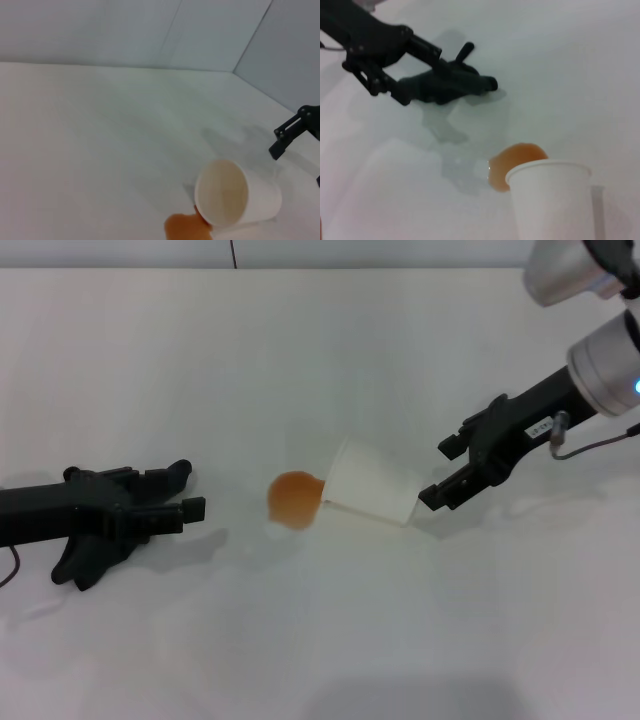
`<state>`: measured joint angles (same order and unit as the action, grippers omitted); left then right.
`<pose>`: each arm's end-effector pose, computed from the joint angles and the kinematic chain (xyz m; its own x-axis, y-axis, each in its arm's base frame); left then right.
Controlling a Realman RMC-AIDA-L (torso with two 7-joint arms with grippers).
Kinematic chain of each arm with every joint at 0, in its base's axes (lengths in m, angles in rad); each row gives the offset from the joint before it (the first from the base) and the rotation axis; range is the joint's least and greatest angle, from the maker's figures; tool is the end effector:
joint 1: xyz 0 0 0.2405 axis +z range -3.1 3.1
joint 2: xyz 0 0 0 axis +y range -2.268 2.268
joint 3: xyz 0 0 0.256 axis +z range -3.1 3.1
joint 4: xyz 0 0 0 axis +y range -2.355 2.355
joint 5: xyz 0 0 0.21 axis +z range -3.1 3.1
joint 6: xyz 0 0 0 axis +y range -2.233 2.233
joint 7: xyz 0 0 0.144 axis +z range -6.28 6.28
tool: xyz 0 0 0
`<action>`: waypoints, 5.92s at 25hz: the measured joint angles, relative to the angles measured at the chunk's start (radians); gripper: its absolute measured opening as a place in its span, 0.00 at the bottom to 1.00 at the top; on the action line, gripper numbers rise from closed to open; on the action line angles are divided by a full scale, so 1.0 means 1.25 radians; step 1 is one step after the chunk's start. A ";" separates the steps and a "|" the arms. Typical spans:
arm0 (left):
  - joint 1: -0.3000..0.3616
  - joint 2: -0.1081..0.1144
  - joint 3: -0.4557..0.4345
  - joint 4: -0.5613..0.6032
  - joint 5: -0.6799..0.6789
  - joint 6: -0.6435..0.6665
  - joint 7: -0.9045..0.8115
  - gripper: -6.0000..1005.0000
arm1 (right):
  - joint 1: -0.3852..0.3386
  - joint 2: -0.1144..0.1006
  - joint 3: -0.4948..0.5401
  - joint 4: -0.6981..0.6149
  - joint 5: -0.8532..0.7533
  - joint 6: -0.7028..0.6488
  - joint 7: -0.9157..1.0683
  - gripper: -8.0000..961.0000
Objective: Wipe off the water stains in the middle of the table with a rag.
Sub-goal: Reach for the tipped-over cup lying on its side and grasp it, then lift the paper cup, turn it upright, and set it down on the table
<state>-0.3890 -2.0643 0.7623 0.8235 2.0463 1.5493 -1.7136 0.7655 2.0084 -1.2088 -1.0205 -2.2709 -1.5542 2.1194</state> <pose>-0.2983 0.3056 0.0209 0.6692 0.6028 0.4346 0.7020 -0.7046 -0.1037 0.1614 0.3810 0.0007 0.9024 -0.4224 0.0849 -0.4100 -0.9025 -0.1319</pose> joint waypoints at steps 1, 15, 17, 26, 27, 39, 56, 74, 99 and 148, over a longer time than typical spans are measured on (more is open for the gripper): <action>-0.002 0.000 0.000 -0.001 0.000 0.000 0.000 0.89 | 0.002 0.000 -0.008 0.000 -0.001 0.006 0.004 0.88; -0.013 -0.001 0.000 -0.011 0.000 -0.009 -0.002 0.89 | 0.010 0.004 -0.120 0.008 0.000 0.132 0.018 0.88; -0.014 -0.001 0.000 -0.011 0.000 -0.009 -0.002 0.89 | 0.009 0.005 -0.128 0.008 0.003 0.135 0.019 0.88; -0.017 0.000 0.000 -0.011 0.000 -0.011 -0.002 0.89 | 0.006 0.011 -0.166 0.011 0.029 0.157 0.020 0.88; -0.018 0.000 0.000 -0.011 0.000 -0.011 -0.002 0.89 | 0.006 0.011 -0.171 0.012 0.029 0.161 0.020 0.88; -0.021 0.001 0.000 -0.011 0.000 -0.011 -0.002 0.89 | 0.006 0.012 -0.217 0.030 0.031 0.235 0.030 0.88; -0.023 0.001 0.000 -0.011 0.000 -0.018 -0.004 0.89 | 0.012 0.013 -0.267 0.051 0.031 0.268 0.041 0.87; -0.023 0.001 0.000 -0.011 0.000 -0.021 -0.005 0.89 | 0.007 0.013 -0.272 0.052 0.031 0.281 0.041 0.86; -0.021 0.001 0.000 -0.011 0.000 -0.027 -0.005 0.89 | -0.057 0.004 -0.135 -0.090 0.079 0.231 0.008 0.69; -0.026 0.008 -0.011 -0.011 -0.001 -0.048 -0.005 0.88 | -0.280 0.008 -0.059 0.312 0.656 0.337 -0.845 0.70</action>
<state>-0.4217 -2.0546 0.7484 0.8100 2.0448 1.4893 -1.7195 0.4150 2.0189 -1.2820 -0.6307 -1.4504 -1.1333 1.0635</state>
